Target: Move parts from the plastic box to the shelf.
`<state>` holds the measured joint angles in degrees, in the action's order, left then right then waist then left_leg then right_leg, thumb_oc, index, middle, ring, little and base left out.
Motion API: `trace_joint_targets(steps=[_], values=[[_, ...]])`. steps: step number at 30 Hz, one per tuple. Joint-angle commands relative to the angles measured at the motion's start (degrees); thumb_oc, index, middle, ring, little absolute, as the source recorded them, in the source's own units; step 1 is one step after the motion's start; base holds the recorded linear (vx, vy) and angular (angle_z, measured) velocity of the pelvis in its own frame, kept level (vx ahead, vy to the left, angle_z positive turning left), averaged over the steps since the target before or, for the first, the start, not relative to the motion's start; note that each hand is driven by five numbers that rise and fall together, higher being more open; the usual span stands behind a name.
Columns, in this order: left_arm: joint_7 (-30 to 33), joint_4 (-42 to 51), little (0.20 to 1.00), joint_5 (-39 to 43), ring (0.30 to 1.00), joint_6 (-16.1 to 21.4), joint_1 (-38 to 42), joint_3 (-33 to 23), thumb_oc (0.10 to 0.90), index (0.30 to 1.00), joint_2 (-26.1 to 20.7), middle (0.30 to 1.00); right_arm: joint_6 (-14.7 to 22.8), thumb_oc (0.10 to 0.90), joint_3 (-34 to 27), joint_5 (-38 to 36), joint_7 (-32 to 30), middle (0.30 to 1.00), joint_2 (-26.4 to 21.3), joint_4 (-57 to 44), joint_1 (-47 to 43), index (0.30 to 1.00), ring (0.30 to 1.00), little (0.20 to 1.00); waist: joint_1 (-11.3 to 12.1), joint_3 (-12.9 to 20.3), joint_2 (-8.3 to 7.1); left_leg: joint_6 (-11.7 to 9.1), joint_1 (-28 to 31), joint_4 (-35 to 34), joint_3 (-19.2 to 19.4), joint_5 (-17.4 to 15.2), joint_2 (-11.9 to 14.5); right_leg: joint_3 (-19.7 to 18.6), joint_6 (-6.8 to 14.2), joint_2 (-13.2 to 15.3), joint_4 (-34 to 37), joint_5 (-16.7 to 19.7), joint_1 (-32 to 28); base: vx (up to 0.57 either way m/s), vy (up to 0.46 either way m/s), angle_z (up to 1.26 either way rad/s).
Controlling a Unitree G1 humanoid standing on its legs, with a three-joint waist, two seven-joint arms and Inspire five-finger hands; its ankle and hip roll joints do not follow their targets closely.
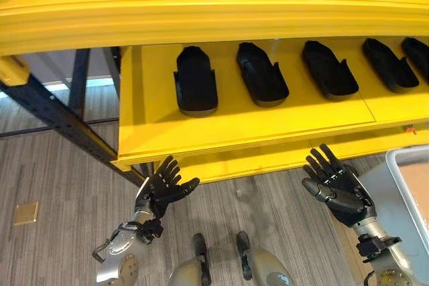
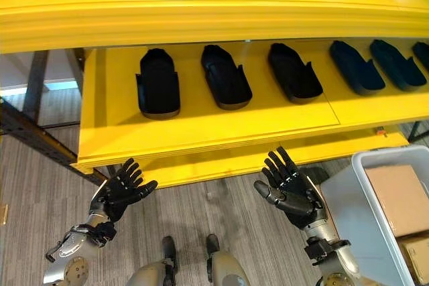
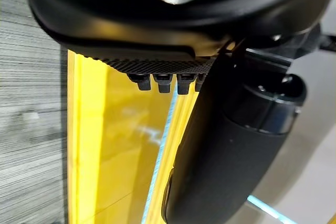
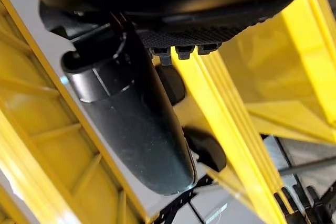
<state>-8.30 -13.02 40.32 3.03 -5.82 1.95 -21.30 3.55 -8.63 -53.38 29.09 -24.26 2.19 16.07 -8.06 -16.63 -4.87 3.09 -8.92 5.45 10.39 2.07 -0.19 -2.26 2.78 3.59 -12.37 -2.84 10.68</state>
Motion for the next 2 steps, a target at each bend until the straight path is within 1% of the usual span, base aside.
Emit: trace_joint_targets(steps=[1,2], values=[[0.00,7.11,1.000,2.44,1.000,7.70,3.99,-3.04,0.900,1.000,0.08,1.000,9.05,0.900,-4.54,1.67,-3.97,1.000,-1.10,-6.64,-2.67,1.000,1.000,1.000,-0.76,-0.07,0.84,0.34,-0.22,8.42,-0.97,-11.81,2.23,2.01,-0.49,-0.12,1.68,-2.05,-1.12,0.00,0.034,-0.06],[-0.12,7.25,1.000,2.74,1.000,7.73,3.87,-3.18,0.900,1.000,0.05,1.000,9.38,0.900,-5.08,2.06,-4.17,1.000,-1.13,-6.53,-2.54,1.000,1.000,1.000,-0.91,-0.15,0.93,0.31,-0.20,8.47,-0.94,-11.82,2.27,1.99,-0.58,-0.16,1.52,-2.16,-1.07,0.00,0.034,-0.04]])
